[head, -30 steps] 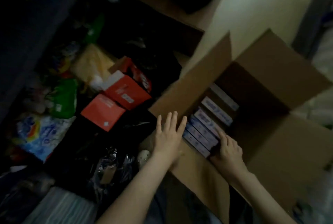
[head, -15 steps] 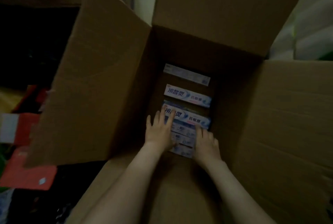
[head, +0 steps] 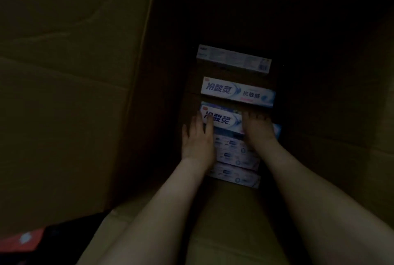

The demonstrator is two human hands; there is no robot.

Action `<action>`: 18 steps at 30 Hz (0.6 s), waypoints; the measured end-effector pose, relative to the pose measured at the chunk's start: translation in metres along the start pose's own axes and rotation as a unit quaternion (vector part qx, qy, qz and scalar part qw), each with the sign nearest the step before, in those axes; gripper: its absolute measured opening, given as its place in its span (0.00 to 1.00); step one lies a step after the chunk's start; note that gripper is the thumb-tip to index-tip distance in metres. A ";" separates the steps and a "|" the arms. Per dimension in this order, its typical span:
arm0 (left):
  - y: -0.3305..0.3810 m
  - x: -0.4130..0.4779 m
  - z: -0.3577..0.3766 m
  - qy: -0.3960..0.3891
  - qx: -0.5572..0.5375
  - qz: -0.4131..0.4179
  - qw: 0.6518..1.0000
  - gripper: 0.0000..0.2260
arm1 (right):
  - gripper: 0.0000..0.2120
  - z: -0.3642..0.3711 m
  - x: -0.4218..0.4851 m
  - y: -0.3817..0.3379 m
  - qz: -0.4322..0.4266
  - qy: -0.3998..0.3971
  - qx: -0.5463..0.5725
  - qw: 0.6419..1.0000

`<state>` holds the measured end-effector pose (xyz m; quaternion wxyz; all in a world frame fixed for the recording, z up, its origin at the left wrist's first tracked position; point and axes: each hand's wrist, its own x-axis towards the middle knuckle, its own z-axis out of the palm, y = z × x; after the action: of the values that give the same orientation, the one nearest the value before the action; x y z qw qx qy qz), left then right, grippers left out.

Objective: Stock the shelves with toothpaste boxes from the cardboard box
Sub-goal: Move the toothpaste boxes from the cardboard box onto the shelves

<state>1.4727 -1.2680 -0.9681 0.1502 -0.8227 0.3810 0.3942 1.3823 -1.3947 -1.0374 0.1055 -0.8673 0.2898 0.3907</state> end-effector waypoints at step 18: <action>-0.069 -0.445 -0.308 0.233 0.064 0.001 0.970 0.23 | 0.30 -0.398 -0.443 -0.080 -0.295 0.147 -0.006 0.944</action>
<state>1.5110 -1.1640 -0.4339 0.1091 -0.8802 0.4309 0.1663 1.4412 -1.3065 -0.4457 0.1664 -0.9625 0.0312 0.2122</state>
